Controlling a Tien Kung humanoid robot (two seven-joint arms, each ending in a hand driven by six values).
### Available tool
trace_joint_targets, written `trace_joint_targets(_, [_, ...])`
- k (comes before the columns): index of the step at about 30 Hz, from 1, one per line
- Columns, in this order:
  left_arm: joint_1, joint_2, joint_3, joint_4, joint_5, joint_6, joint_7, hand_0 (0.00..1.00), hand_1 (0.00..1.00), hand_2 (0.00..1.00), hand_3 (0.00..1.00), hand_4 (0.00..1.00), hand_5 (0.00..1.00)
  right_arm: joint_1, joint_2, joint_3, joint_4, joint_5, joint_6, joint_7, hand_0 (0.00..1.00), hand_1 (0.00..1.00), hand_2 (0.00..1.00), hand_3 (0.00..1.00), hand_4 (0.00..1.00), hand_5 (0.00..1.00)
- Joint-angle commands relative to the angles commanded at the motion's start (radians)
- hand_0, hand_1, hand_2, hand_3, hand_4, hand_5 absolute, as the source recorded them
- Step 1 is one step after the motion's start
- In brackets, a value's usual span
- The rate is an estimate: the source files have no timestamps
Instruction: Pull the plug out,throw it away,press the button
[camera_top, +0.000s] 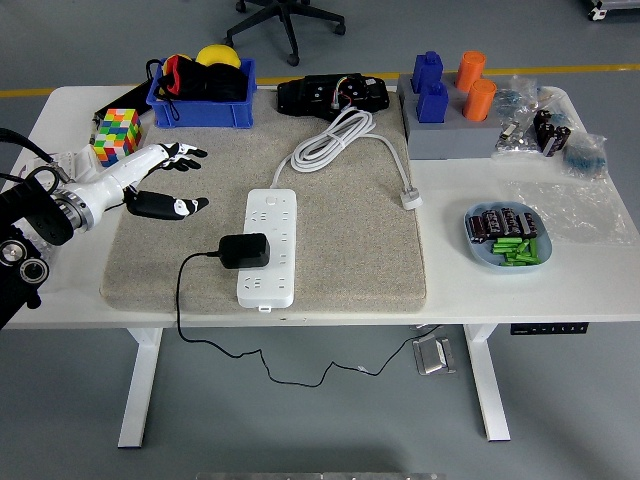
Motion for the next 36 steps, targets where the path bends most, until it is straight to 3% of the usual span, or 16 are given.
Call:
trace_joint_targets(4, [-0.007,-0.003,0.042,-0.01,0.013,0.0,-0.001,0.906,0.911,0.896,0.929,0.998,0.392,0.0,0.0,-0.002,0.001,0.0,0.0,0.0,0.767,0.729,0.724,0.713,0.883,0.658])
trace_joint_targets(8, [-0.019,-0.021,0.097,0.023,0.046,0.027,-0.012,0.906,0.911,0.896,0.929,0.998,0.392,0.002,0.0,-0.006,0.002,0.002,0.001,0.0,0.767,0.729,0.724,0.713,0.883,0.658])
trace_joint_targets(9, [-0.022,-0.029,0.113,0.034,0.061,0.042,-0.02,0.911,0.886,0.807,0.9,0.998,0.255,0.003,0.001,-0.005,0.002,0.001,0.0,0.0,0.767,0.729,0.724,0.713,0.883,0.658])
trace_joint_targets(20, [-0.045,-0.094,0.203,0.122,0.101,0.131,-0.051,0.898,0.851,0.78,0.844,0.998,0.218,0.001,0.004,-0.007,-0.001,0.001,0.001,0.0,0.767,0.729,0.724,0.713,0.883,0.658])
trace_joint_targets(21, [-0.048,-0.1,0.211,0.132,0.103,0.139,-0.055,0.839,0.748,0.683,0.757,0.998,0.137,0.001,0.004,-0.007,-0.001,0.001,0.0,0.0,0.767,0.729,0.724,0.713,0.883,0.658])
trace_joint_targets(26, [-0.062,-0.125,0.246,0.178,0.133,0.166,-0.069,0.839,0.748,0.683,0.757,0.998,0.137,0.003,0.004,-0.011,0.002,0.004,0.0,0.001,0.767,0.729,0.724,0.713,0.883,0.658])
trace_joint_targets(27, [-0.063,-0.131,0.247,0.187,0.144,0.169,-0.067,0.797,0.668,0.634,0.725,0.9,0.002,0.003,0.004,-0.011,0.002,0.003,0.0,0.0,0.767,0.729,0.724,0.713,0.883,0.658])
trace_joint_targets(32, [-0.066,-0.147,0.243,0.213,0.159,0.182,-0.071,0.797,0.668,0.634,0.725,0.9,0.002,0.002,0.002,-0.012,0.0,0.002,-0.001,0.0,0.767,0.729,0.724,0.713,0.883,0.658])
trace_joint_targets(33, [-0.069,-0.148,0.244,0.217,0.159,0.186,-0.073,0.73,0.601,0.602,0.656,0.861,0.002,0.002,0.001,-0.012,-0.001,0.002,-0.001,0.0,0.767,0.729,0.724,0.713,0.883,0.658])
trace_joint_targets(36, [-0.073,-0.149,0.246,0.222,0.156,0.197,-0.078,0.73,0.601,0.602,0.656,0.861,0.002,0.003,0.001,-0.011,-0.001,0.002,-0.002,0.0,0.767,0.729,0.724,0.713,0.883,0.658])
